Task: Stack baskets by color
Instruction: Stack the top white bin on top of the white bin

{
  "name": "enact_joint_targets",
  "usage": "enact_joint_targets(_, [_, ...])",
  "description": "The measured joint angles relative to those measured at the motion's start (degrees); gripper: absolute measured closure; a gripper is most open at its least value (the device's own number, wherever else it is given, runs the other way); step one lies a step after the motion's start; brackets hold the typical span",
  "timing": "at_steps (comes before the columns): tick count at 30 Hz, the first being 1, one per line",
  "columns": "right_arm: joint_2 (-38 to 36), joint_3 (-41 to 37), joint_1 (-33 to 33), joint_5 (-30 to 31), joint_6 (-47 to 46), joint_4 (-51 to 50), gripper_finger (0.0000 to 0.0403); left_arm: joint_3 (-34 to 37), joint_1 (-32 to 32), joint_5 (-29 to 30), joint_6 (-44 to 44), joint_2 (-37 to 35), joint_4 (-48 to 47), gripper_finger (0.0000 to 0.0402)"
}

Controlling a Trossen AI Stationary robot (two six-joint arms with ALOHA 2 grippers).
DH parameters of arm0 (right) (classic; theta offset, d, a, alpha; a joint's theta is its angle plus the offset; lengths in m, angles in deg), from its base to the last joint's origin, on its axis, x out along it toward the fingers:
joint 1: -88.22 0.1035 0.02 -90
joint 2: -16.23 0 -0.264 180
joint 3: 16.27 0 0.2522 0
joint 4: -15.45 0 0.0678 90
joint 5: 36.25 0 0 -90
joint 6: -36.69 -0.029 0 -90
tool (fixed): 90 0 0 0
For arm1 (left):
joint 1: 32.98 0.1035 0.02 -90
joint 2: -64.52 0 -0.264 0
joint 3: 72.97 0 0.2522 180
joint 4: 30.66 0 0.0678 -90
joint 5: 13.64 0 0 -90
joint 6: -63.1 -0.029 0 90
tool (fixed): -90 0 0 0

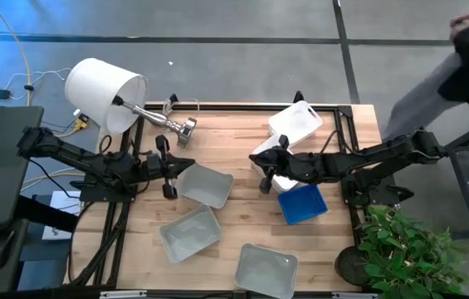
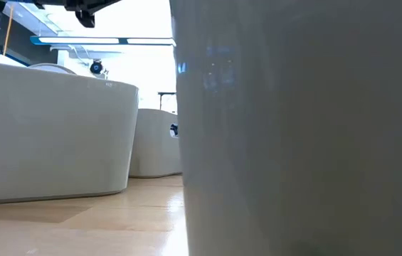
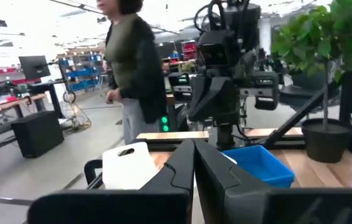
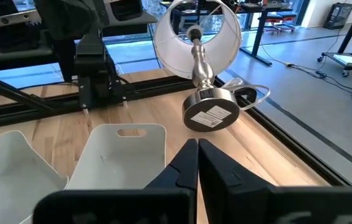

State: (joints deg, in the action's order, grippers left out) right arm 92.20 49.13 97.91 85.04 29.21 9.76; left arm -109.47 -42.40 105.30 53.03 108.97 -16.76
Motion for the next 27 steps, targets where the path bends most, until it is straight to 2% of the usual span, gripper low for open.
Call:
enact_joint_targets(11, [0.0,2.1,0.0,-0.3,-1.8,-2.2,0.0391,0.0,-0.9,3.5,-2.6,-0.5,0.0,0.0401])
enact_joint_targets(14, [0.0,7.1,0.2,-0.2,-3.7,-9.4,0.0362,0.0,-0.9,4.5,-3.6,-0.4,0.0,0.0401])
enact_joint_targets(19, [0.9,14.9,0.3,0.0,-8.7,-23.8,0.0287,0.0,-0.8,5.0,-4.1,-0.4,0.0,0.0401])
enact_joint_targets(23, [1.0,17.8,0.3,-0.7,-15.6,-33.9,0.0229,0.0,-0.8,5.0,-4.1,-0.4,0.0,0.0401])
enact_joint_targets(27, [1.0,18.9,0.5,-4.3,-24.0,-42.8,0.0193,0.0,-0.9,5.0,-4.0,-0.4,0.0,0.0401])
